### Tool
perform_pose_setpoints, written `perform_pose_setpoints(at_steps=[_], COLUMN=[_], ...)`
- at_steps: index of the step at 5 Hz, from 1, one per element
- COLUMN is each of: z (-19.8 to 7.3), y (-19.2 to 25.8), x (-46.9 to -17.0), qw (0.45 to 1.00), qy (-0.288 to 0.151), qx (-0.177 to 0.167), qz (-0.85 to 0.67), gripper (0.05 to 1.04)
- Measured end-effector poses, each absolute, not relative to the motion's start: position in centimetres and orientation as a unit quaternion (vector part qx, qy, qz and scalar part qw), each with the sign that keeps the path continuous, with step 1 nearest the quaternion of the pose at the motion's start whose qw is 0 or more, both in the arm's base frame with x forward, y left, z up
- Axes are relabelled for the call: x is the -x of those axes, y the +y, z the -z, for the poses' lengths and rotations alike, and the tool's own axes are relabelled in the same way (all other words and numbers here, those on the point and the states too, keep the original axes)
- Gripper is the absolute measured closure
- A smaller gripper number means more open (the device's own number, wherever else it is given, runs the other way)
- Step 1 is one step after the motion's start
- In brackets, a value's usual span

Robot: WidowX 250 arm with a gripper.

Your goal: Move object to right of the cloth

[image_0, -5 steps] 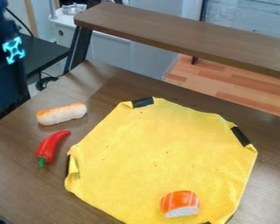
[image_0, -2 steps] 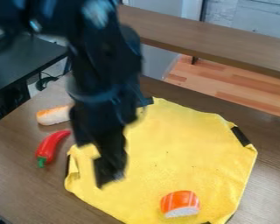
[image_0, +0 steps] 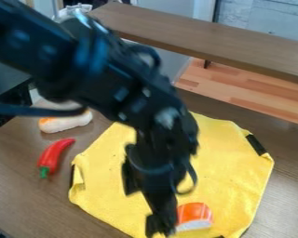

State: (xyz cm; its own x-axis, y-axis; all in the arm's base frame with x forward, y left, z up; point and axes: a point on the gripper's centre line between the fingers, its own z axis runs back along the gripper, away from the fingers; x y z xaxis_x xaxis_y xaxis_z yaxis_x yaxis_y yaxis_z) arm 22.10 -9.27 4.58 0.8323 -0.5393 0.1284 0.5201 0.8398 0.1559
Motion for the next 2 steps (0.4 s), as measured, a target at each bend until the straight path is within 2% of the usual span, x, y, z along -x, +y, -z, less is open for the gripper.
perform_pose_setpoints(at_steps=[2], z=[-1.5], y=[-11.5], x=[-25.6], qw=[0.954], qy=[-0.103], qx=[-0.031], qz=[0.279], gripper=[0.085])
